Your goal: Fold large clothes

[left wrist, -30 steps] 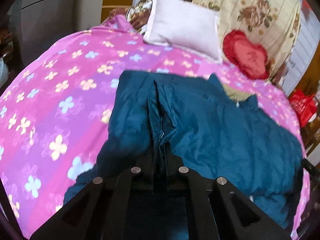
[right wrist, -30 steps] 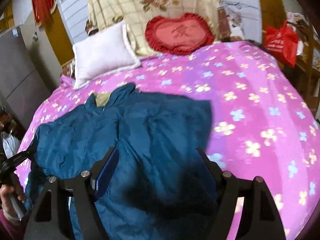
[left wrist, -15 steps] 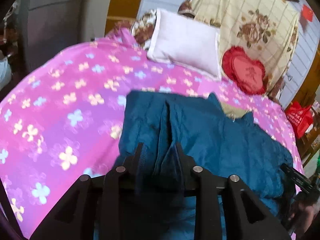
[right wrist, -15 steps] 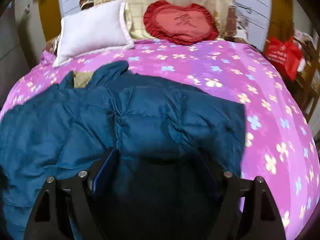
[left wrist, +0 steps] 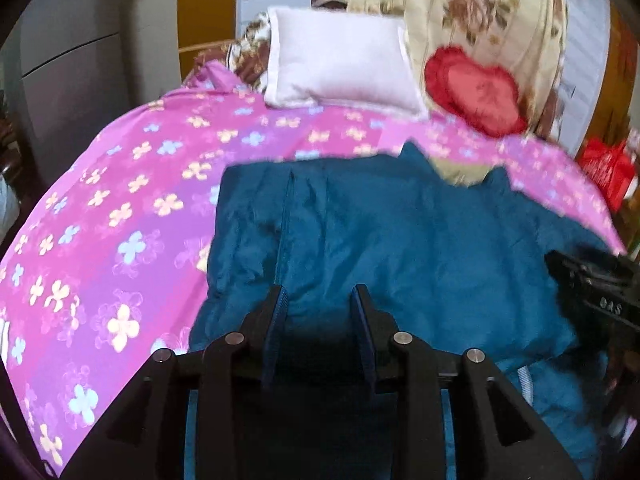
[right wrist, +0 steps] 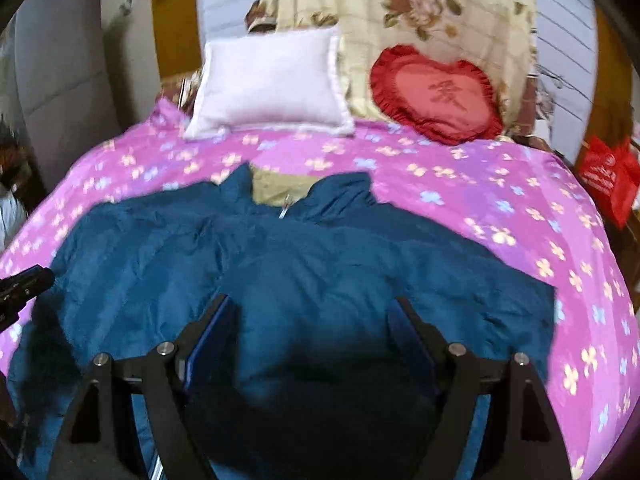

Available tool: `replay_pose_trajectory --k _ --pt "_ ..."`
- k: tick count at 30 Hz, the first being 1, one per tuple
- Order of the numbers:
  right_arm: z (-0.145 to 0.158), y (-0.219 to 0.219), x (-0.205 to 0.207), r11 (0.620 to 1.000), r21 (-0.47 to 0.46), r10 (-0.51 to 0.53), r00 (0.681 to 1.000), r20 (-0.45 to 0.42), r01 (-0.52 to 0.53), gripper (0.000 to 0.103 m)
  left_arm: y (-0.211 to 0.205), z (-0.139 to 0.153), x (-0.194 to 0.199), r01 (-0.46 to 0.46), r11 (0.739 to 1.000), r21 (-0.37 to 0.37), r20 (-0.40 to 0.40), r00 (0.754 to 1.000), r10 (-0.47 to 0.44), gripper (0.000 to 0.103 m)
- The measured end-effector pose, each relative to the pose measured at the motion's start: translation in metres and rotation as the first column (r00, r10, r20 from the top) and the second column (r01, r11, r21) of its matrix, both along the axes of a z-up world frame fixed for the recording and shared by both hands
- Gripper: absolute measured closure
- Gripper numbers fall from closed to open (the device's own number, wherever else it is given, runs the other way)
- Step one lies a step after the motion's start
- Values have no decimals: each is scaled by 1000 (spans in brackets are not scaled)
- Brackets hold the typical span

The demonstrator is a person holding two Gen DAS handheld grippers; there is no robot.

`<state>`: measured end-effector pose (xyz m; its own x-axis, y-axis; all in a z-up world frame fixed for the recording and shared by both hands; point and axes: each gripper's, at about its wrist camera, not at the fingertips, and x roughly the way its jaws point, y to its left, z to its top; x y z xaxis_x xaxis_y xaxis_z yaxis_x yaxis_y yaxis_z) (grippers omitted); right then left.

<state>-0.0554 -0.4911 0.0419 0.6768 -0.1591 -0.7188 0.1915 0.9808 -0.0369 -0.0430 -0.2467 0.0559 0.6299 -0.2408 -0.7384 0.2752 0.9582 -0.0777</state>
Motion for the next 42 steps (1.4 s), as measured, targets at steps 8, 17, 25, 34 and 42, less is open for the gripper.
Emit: replay_pose_trajectory --k 8,17,25,34,42 --pt "-20 -9 9 996 15 -83 995 -60 84 7 -1 -14 4 -13 1000 13 -28 1000 13 88" --pt "-7 18 -50 999 -47 7 1000 -30 -8 11 -4 -17 2 -18 1000 24 -21 1000 19 88" --pt "-14 3 -66 1000 5 16 998 -61 -16 12 -5 -19 2 -8 999 32 -18 1000 9 87" --pt "4 -87 -108 970 93 -231 970 78 224 12 -8 -21 2 -13 999 39 -6 1000 13 86" --pt "-47 -151 -107 896 291 -329 941 -74 336 13 -10 -22 0 2 999 40 6 1000 -2 81"
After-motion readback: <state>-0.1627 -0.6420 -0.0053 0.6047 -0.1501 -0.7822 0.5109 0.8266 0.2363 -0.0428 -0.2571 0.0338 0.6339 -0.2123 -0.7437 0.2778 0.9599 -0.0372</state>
